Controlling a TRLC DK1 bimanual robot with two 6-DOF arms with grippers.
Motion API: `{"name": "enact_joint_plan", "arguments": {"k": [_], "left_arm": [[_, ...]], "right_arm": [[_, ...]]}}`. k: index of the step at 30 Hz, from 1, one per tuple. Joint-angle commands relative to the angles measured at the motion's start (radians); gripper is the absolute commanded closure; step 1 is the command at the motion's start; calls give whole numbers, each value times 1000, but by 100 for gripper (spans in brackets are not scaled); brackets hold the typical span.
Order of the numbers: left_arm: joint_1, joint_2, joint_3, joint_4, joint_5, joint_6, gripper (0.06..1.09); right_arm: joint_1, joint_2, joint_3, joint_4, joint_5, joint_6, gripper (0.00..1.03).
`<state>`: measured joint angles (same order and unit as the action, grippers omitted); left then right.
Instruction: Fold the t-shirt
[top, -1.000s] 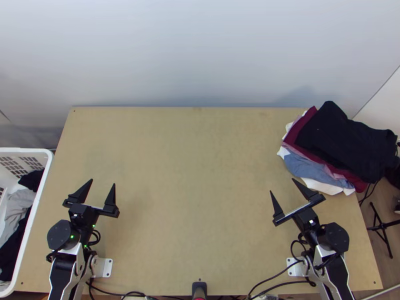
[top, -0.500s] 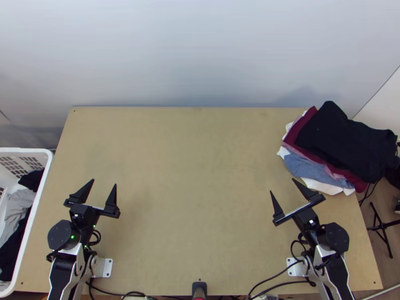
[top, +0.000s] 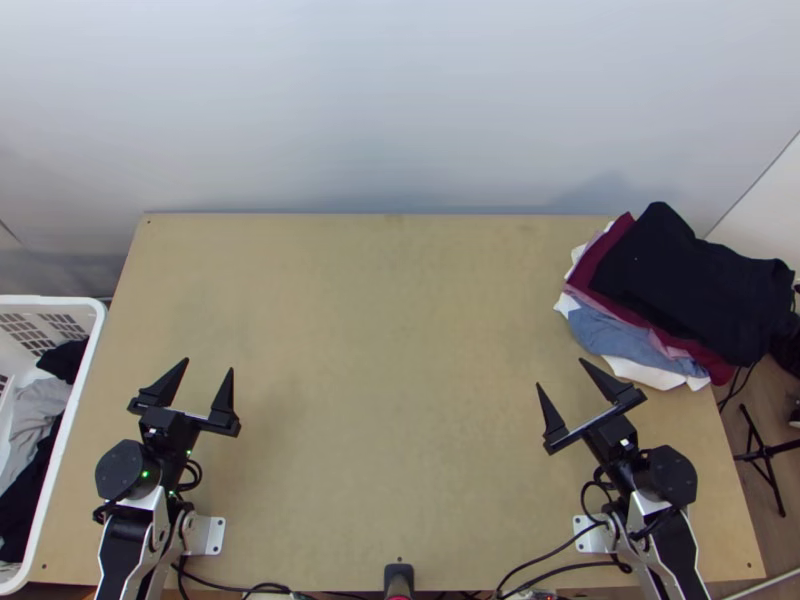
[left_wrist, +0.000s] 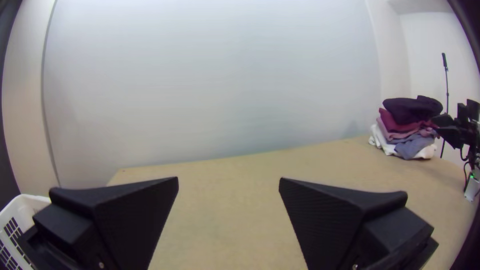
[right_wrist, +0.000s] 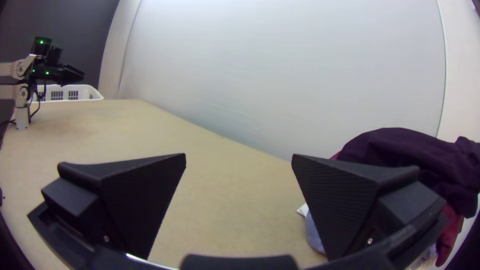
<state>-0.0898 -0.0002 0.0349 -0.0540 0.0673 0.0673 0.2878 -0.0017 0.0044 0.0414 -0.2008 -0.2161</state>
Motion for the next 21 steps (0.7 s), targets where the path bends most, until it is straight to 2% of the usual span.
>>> {"name": "enact_joint_plan", "arguments": {"k": [1, 8, 12, 16, 19, 21], "left_arm": [[-37, 0, 0, -1, 2, -24, 10], [-62, 0, -10, 26, 0, -32, 10], [-68, -1, -6, 19, 2, -41, 10], [-71, -1, 3, -4, 14, -38, 10], [-65, -1, 10, -37, 77, -12, 10], [-48, -1, 31, -44, 81, -11, 10]], "right_arm": [[4, 0, 0, 0, 1, 11, 4], [24, -1, 0, 2, 1, 17, 4], [10, 0, 0, -2, 3, -58, 4], [1, -4, 3, 23, 12, -174, 4], [-24, -3, 14, 34, 6, -114, 4], [-27, 0, 25, 22, 6, -89, 4]]}}
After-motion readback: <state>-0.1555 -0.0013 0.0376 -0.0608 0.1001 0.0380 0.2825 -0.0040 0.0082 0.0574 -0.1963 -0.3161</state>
